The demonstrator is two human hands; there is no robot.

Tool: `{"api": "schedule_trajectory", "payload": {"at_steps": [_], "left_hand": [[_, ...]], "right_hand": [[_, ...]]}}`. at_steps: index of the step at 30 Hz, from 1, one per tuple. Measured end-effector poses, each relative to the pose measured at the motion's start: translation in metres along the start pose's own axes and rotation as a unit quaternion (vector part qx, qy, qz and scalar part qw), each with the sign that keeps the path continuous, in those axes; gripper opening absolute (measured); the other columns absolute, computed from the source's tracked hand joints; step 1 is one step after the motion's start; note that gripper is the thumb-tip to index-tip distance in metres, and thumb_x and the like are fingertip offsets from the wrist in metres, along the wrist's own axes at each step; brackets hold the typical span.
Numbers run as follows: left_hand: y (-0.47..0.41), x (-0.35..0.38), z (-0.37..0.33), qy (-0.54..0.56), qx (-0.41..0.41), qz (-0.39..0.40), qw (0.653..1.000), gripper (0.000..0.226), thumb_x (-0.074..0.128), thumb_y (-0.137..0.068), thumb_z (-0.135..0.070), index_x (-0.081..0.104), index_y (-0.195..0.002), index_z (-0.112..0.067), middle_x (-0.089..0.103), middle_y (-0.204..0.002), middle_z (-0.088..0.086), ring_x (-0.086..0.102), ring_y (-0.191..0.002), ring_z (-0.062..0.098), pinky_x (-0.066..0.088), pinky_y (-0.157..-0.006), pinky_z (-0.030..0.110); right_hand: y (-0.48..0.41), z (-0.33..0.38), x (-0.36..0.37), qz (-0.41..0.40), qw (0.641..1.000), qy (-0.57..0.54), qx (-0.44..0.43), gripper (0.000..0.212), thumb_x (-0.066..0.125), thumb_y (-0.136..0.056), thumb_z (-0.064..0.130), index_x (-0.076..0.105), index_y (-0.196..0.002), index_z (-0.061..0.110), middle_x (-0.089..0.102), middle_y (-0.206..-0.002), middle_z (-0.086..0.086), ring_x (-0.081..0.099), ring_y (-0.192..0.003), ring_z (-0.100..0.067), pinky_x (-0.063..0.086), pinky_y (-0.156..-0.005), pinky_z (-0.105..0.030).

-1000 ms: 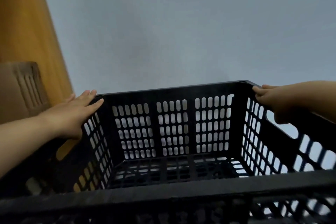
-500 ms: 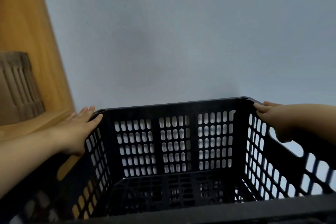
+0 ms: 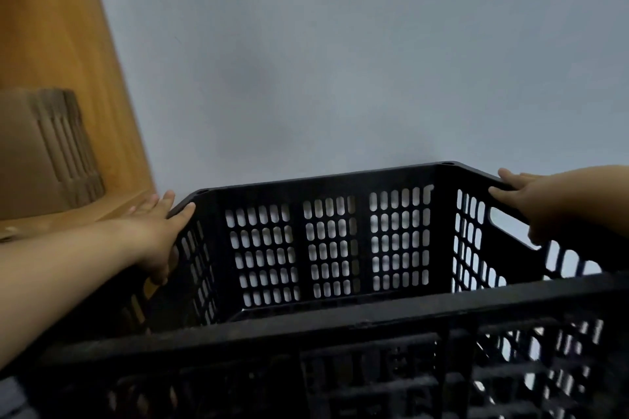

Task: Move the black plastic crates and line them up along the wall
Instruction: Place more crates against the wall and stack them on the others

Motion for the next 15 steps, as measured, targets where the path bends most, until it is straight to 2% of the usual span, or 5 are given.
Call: {"api": "schedule_trajectory", "payload": {"at_steps": [6,11,15], "left_hand": [[0.015,0.009,0.009,0.069,-0.037,0.019,0.997,0.115,0.072,-0.078,-0.031,-0.021,-0.144,-0.021,-0.025,-0.153,0.018,-0.009,-0.144,0.033,0.009,-0.118,0.039],[0.021,0.003,0.007,0.08,-0.04,-0.015,0.996,0.105,0.066,-0.082,-0.022,-0.018,-0.145,-0.021,-0.021,-0.154,0.017,-0.009,-0.145,0.031,0.007,-0.117,0.041],[0.023,0.002,0.006,0.073,-0.035,-0.024,0.996,0.104,0.065,-0.083,-0.021,-0.017,-0.146,-0.02,-0.021,-0.155,0.017,-0.009,-0.145,0.03,0.005,-0.117,0.04]], "right_hand": [[0.008,-0.001,0.002,-0.013,0.999,-0.033,0.001,0.094,0.057,-0.09,0.017,-0.016,-0.148,0.014,-0.027,-0.154,-0.012,0.017,-0.145,-0.029,0.027,-0.113,-0.034],[-0.001,0.0,0.0,-0.034,0.999,-0.036,-0.004,0.078,0.043,-0.093,0.008,-0.011,-0.149,0.018,-0.025,-0.156,-0.008,0.016,-0.145,-0.027,0.026,-0.114,-0.034],[-0.005,0.005,-0.004,-0.05,0.998,-0.023,0.009,0.079,0.044,-0.092,0.007,-0.01,-0.149,0.015,-0.024,-0.156,-0.009,0.013,-0.146,-0.026,0.026,-0.113,-0.035]]}}
Point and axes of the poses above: each hand's wrist, its own y-axis away from the middle knuckle, its own x-axis out of the palm, z = x × y, the point moved 7 cm from there along -y, towards the middle knuckle
